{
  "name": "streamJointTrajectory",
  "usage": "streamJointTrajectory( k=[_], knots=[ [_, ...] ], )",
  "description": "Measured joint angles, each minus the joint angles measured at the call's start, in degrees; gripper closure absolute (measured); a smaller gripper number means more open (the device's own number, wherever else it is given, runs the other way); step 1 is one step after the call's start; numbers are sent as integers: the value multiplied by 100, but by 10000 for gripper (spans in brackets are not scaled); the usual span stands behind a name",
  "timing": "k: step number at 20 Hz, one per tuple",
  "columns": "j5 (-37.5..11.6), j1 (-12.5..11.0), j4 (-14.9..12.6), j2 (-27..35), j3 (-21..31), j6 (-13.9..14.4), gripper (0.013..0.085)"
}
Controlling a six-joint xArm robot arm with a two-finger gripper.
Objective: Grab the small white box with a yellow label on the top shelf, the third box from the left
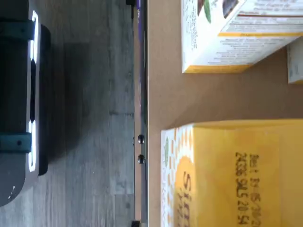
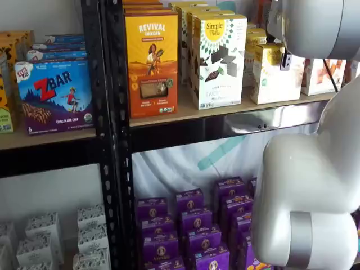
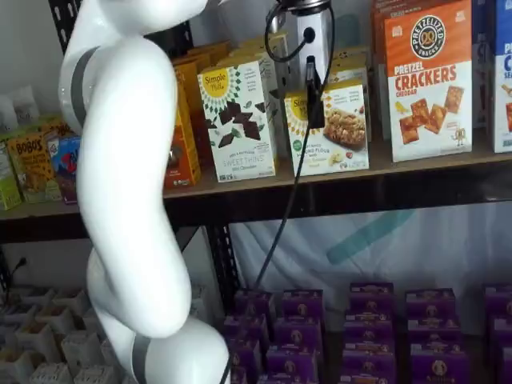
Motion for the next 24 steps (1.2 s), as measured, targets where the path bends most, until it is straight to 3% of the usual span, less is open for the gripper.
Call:
streamJointTrajectory(
  k=[1,3,9,13,17,22,24],
  knots=[
    [-2,0,2,-1,0,0,250],
    [5,8,-11,-3,-2,6,330],
    [-21,13,5,-47,40,12,330],
    [-12,5,29,-71,46,9,450],
    [-75,-10,50,-131,95,-5,450],
    [-105,-46,82,-190,122,-37,570],
    [-105,-50,81,-202,127,-41,570]
  ],
)
